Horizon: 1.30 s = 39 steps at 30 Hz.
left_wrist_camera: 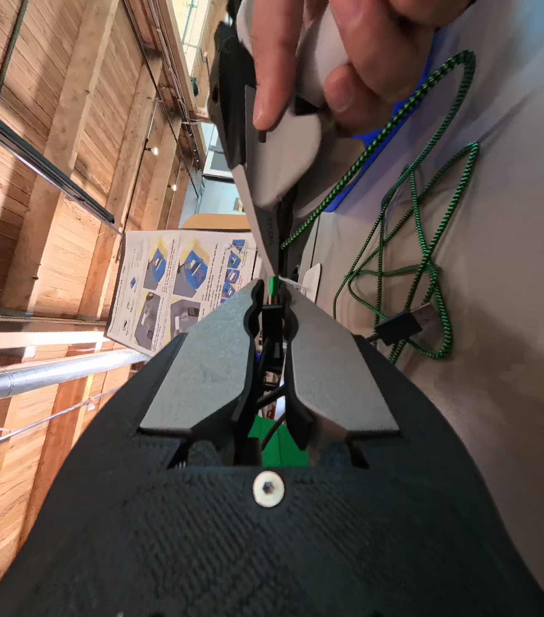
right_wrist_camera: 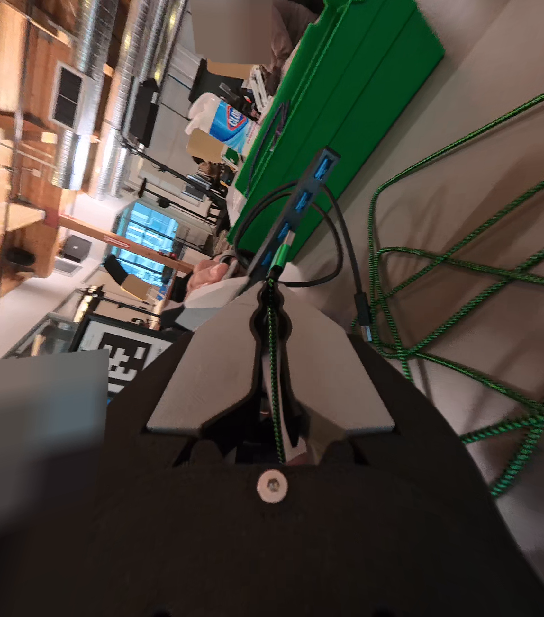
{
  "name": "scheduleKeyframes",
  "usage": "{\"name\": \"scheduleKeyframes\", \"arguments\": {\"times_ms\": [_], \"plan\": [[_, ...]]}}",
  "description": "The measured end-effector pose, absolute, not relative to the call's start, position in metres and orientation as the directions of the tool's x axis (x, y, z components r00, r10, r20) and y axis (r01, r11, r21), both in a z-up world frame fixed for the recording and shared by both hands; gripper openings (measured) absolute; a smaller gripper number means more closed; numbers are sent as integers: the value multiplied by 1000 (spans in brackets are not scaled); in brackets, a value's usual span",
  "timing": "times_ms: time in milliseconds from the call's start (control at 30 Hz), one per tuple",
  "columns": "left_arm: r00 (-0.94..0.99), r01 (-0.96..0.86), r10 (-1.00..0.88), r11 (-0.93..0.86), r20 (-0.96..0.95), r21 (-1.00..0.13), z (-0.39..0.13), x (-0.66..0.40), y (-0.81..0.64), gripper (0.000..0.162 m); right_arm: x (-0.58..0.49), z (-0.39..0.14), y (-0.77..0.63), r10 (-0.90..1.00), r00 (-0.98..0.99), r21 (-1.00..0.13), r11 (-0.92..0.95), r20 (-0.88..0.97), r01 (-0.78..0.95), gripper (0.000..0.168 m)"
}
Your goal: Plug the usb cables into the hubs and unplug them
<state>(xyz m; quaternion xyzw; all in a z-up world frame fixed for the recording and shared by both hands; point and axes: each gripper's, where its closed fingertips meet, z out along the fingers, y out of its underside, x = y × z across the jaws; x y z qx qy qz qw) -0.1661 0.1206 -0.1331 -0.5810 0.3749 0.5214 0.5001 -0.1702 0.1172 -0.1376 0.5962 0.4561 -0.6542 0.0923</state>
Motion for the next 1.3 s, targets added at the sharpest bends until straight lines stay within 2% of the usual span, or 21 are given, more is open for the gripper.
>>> {"name": "scheduleKeyframes", "arguments": {"times_ms": [133,233,267,333,467,633,700,800,933,1033,1133,1200,1300], "plan": [[221,-954,16,-205,-975,-219,-147,-166,125,6,-174,-145,131,494,-277,-541,-541,-824,644,0],[369,-916,4,-164,-929,-365,-145,-169,123,6,-173,-153,134,524,-276,-555,-506,-806,660,2],[407,-899,9,-172,-913,-402,-145,-175,123,6,-172,-159,135,535,-267,-552,-491,-802,674,5],[448,-877,11,-189,-894,-441,-145,-184,122,7,-171,-177,138,577,-234,-543,-449,-782,709,23],[463,-863,18,-218,-886,-456,-147,-191,122,7,-169,-200,146,723,-211,-596,-327,-657,734,40],[450,-867,17,-232,-893,-441,-149,-190,124,6,-166,-197,162,936,-233,-746,-46,-264,664,37],[454,-863,20,-240,-891,-445,-150,-192,125,6,-155,-189,143,950,-279,-756,80,-139,650,37],[465,-853,34,-250,-885,-458,-148,-196,124,6,-131,-183,91,912,-385,-760,149,-142,632,35],[485,-837,60,-256,-872,-483,-145,-201,122,7,-104,-201,48,859,-450,-719,151,-244,678,30],[495,-830,65,-261,-867,-493,-144,-203,122,7,-105,-225,63,889,-369,-667,104,-271,738,30],[495,-831,70,-254,-866,-495,-143,-201,121,7,-113,-232,87,913,-277,-665,10,-298,747,31],[505,-826,78,-246,-859,-508,-141,-202,120,7,-117,-233,106,947,-234,-688,19,-221,725,30],[540,-806,83,-236,-837,-543,-139,-203,119,7,-128,-229,142,986,-152,-736,156,73,659,27]]}}
